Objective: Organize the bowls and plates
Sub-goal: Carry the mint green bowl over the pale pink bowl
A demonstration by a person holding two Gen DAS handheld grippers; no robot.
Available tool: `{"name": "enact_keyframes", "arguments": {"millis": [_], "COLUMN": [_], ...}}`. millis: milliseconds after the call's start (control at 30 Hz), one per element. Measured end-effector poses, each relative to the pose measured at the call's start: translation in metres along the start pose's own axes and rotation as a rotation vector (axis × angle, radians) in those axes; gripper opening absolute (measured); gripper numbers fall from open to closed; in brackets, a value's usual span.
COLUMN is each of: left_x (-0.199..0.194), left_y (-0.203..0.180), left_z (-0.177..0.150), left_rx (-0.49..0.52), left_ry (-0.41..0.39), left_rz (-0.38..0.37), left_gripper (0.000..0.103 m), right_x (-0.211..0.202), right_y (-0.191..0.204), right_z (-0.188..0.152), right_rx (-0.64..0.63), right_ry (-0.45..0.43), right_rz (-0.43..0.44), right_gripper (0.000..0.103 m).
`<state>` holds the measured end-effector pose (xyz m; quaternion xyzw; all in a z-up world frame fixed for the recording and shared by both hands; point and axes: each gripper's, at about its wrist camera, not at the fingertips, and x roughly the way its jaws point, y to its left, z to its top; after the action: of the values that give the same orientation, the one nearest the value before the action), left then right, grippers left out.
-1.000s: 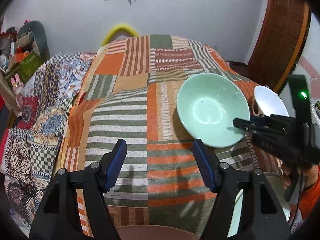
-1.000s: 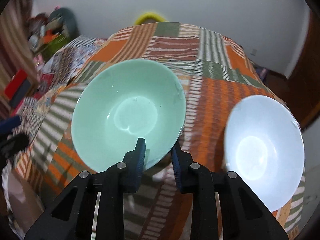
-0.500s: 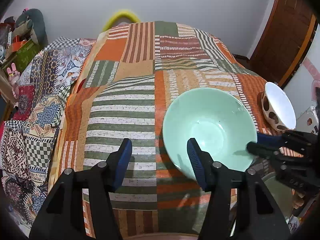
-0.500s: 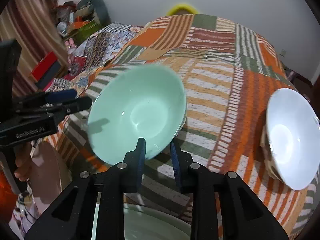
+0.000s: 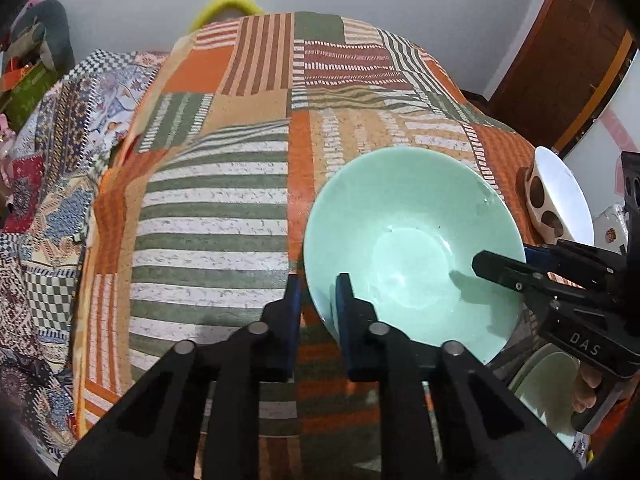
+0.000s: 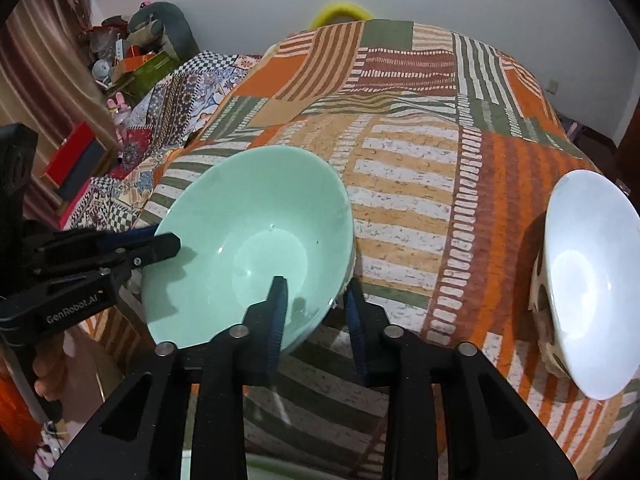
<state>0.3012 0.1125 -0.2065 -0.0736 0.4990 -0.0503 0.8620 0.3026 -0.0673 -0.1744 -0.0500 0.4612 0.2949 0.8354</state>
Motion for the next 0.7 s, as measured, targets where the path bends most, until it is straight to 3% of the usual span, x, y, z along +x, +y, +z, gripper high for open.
{"name": "enact_keyframes", "arguments": {"millis": [333, 700], "left_x": [-0.010, -0.059], "left_y": [-0.006, -0.024], "left_z": [-0.004, -0.016], "left_rx": [0.006, 0.015], "left_ry": [-0.034, -0.118], "left_rz": [0.003, -0.017], "left_gripper": [0.012, 0.012], "right_x": [-0.005, -0.045], "right_y": [0.002, 0.006], "right_z": [-0.003, -0.011], "right_rx": [0.005, 0.012], "right_ry": [-0.019, -0.074], "right_rz": [-0.024, -0.014], "right_gripper": [0.019, 0.018]}}
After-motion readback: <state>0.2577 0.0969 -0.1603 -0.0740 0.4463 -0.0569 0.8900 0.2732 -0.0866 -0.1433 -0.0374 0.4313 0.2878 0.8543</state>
